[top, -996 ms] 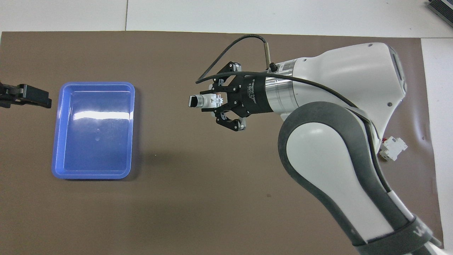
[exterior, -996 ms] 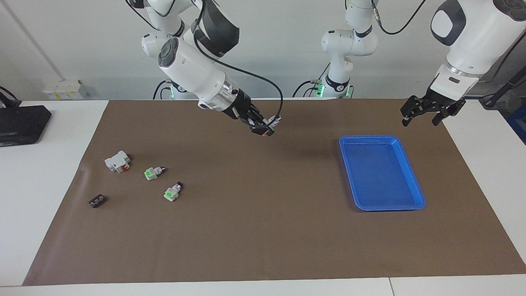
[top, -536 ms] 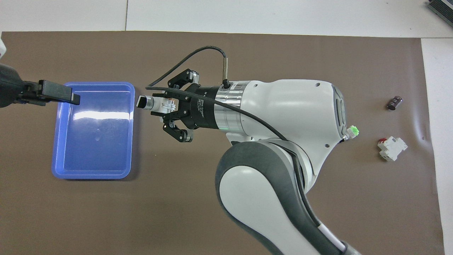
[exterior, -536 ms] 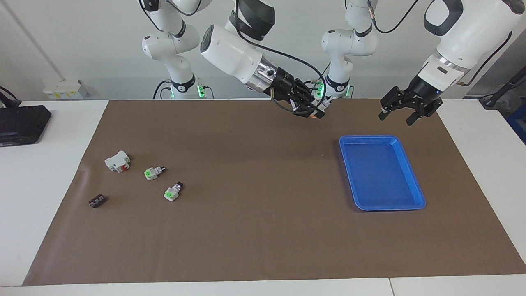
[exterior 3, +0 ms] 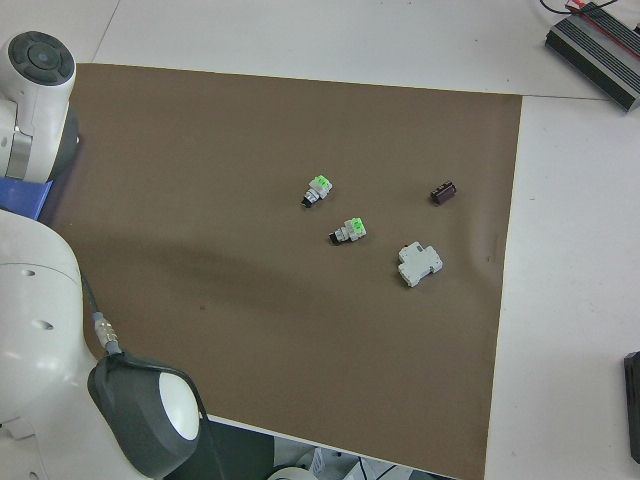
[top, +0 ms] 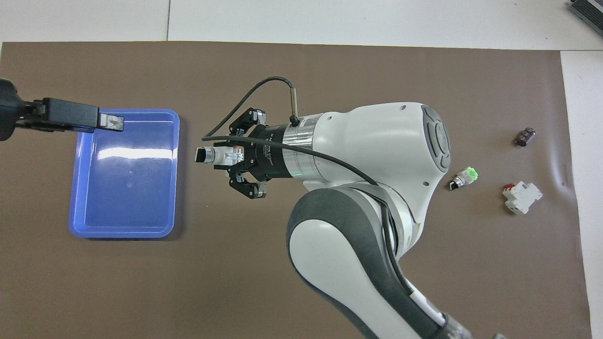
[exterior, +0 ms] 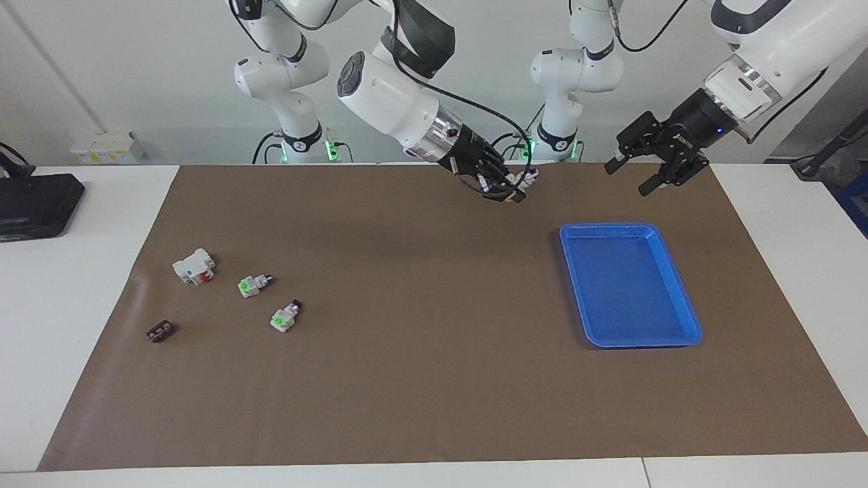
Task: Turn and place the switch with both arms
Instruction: 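Extend the left gripper toward the switch held by the right gripper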
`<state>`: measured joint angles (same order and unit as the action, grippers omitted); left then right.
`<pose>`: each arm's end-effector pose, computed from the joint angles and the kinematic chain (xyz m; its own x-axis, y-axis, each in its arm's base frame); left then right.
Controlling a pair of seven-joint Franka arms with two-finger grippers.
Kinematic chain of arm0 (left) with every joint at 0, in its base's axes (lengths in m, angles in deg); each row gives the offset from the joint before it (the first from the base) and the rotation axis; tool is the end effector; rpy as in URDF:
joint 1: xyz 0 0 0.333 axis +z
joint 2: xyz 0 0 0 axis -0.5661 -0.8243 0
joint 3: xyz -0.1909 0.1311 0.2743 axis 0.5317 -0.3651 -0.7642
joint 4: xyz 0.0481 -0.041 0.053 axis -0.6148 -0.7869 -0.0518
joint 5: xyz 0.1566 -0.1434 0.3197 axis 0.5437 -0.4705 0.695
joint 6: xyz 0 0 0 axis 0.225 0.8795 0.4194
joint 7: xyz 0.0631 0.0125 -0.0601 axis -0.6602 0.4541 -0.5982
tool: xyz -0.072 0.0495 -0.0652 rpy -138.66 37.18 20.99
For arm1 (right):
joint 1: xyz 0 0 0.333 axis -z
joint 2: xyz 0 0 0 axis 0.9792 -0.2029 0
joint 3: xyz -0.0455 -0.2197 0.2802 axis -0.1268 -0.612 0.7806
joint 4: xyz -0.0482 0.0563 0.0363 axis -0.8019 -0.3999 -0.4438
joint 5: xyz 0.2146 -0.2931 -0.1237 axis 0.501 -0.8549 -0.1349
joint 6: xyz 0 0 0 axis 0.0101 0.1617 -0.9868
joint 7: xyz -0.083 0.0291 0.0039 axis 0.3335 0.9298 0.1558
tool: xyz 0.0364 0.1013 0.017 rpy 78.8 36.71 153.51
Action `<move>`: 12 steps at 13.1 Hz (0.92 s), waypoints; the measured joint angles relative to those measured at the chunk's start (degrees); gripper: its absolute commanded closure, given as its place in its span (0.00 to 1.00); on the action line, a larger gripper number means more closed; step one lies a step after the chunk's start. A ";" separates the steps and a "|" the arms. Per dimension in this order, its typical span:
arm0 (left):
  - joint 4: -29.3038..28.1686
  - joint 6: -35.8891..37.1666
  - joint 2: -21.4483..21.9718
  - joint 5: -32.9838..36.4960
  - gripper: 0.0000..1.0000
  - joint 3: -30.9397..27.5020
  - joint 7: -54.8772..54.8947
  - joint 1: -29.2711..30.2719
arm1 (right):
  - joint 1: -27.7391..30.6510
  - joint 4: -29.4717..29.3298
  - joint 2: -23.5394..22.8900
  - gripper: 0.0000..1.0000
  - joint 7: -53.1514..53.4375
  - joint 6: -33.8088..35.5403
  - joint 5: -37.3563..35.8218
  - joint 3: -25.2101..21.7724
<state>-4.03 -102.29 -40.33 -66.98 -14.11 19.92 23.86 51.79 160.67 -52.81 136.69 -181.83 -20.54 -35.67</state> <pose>0.5516 -0.0708 0.6887 0.9797 -0.1313 0.1517 -0.1947 -0.8045 0.5611 0.5480 0.4019 0.5919 0.0960 -0.6377 -0.7643 -0.9919 0.0027 -0.1269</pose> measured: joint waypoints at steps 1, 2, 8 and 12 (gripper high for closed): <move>-1.26 0.00 0.44 -2.14 0.27 0.13 1.36 -0.08 | 0.00 0.20 0.00 1.00 0.18 0.00 0.00 -0.04; -3.25 -0.04 1.31 -4.68 0.29 0.20 3.58 -0.17 | 0.02 0.35 -0.01 1.00 1.30 -0.01 0.00 -0.18; -11.56 -4.49 5.55 -13.52 0.41 0.47 10.85 -2.02 | 1.11 0.99 -0.01 1.00 9.96 -0.02 -0.06 -0.32; -13.09 -13.51 5.64 -13.64 0.45 0.70 10.85 -9.13 | 0.27 1.62 -0.02 1.00 10.32 -0.03 -2.40 -0.03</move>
<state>-17.13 -115.80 -34.69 -80.61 -13.41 30.78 14.73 52.06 162.29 -52.83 147.01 -181.86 -22.93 -35.70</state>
